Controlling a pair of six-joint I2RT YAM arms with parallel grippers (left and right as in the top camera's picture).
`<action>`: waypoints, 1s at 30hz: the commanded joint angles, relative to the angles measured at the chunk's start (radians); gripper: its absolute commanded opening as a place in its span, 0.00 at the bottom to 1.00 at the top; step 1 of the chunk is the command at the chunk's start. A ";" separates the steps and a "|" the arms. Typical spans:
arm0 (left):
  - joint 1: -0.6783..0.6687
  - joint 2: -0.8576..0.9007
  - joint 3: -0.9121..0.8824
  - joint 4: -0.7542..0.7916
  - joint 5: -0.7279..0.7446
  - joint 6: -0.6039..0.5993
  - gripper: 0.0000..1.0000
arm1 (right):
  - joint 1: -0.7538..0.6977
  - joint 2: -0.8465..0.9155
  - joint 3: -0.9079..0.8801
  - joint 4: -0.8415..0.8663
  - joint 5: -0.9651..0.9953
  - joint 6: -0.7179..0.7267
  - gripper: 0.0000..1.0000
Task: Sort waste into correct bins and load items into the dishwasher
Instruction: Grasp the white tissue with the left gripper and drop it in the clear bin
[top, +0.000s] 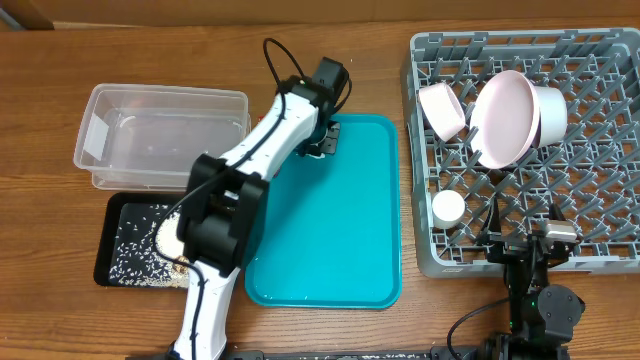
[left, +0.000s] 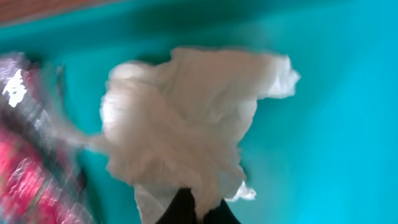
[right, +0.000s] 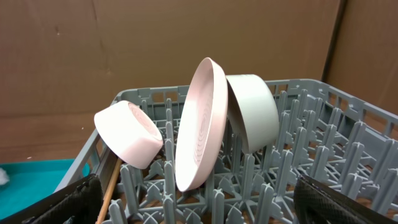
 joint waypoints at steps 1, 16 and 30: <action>0.034 -0.164 0.080 -0.081 0.019 -0.022 0.04 | 0.003 -0.008 -0.011 0.003 0.006 -0.001 1.00; 0.303 -0.310 -0.004 -0.267 -0.080 -0.126 0.04 | 0.003 -0.008 -0.011 0.003 0.006 -0.001 1.00; 0.307 -0.312 0.080 -0.218 0.290 0.000 0.99 | 0.003 -0.008 -0.011 0.003 0.006 -0.001 1.00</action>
